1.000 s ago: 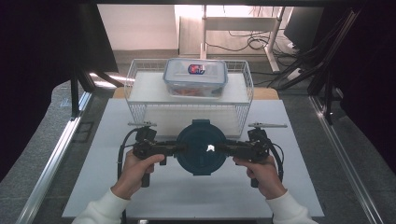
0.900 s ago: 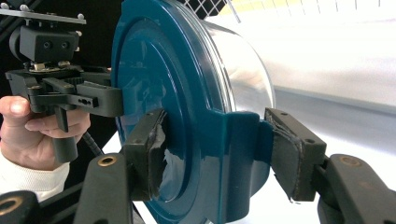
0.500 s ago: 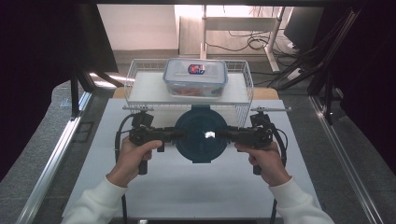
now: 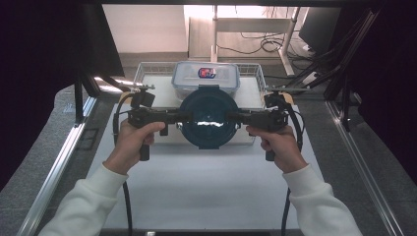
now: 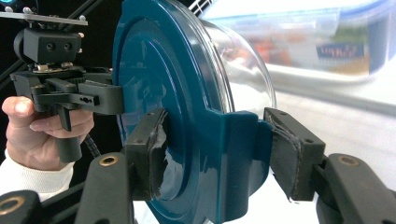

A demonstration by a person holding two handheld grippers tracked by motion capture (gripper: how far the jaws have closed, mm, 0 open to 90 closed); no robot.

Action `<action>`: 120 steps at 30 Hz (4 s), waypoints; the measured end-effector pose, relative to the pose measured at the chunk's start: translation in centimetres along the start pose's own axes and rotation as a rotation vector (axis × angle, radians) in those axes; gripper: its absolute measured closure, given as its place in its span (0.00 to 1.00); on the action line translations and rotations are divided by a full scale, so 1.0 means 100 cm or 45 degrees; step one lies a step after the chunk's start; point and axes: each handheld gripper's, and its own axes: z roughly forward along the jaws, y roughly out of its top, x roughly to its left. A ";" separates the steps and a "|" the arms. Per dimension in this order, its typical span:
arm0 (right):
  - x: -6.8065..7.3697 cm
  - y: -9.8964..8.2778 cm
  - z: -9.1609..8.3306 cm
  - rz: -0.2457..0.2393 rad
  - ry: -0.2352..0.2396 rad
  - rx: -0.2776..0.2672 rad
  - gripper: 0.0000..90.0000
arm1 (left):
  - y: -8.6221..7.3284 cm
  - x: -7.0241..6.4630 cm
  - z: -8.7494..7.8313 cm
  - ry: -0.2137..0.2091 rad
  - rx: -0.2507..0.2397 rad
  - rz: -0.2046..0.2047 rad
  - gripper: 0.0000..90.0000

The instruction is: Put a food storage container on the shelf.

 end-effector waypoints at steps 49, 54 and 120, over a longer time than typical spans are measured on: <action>-0.044 0.139 0.038 0.107 -0.011 -0.024 0.48 | 0.146 0.069 0.021 -0.074 -0.030 -0.115 0.49; -0.057 0.142 0.043 0.199 0.024 -0.013 0.48 | 0.149 0.078 0.027 -0.078 -0.067 -0.201 0.48; -0.052 -0.031 -0.051 -0.280 -0.159 -0.132 0.25 | -0.049 0.051 -0.036 0.244 -0.117 0.232 0.17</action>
